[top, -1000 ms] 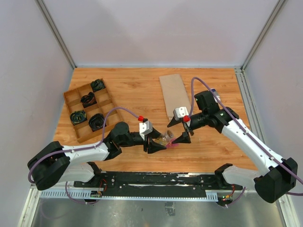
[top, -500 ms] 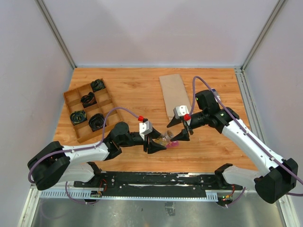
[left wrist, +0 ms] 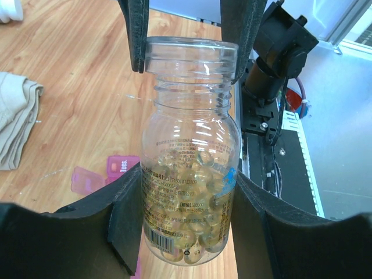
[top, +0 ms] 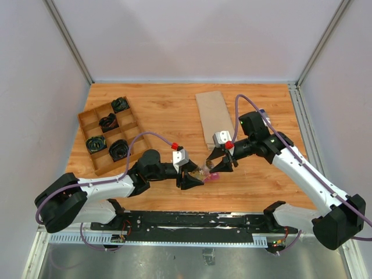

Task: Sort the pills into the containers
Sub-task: Screw the lid of the pill bottle onto the pill bottle.

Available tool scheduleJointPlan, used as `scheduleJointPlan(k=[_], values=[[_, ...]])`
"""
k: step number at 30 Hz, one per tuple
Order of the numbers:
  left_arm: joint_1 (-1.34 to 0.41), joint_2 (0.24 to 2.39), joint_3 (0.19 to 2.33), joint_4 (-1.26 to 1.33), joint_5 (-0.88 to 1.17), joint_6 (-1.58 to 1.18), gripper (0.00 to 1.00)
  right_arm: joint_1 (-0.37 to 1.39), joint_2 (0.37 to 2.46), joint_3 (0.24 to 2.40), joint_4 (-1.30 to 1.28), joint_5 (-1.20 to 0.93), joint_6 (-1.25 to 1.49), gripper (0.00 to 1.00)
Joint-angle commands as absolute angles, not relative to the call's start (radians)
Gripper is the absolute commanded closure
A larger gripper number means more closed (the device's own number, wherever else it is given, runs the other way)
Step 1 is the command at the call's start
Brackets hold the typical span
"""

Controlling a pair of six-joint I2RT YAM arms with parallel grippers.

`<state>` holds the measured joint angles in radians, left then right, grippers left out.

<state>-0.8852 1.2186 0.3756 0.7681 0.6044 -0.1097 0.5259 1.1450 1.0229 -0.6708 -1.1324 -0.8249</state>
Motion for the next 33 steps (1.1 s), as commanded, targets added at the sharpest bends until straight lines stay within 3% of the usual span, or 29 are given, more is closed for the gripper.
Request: scheduleJointPlan(k=[1, 33], values=[[-0.884, 1.212, 0.416, 0.744, 0.627, -0.085, 1.0, 0.551, 1.162, 1.053, -0.719, -1.105, -0.867, 0.58], [-0.882, 1.179, 0.432, 0.694, 0.632, -0.063, 1.0, 0.584, 1.235, 1.096, -0.814, -1.088, -0.91, 0.49]])
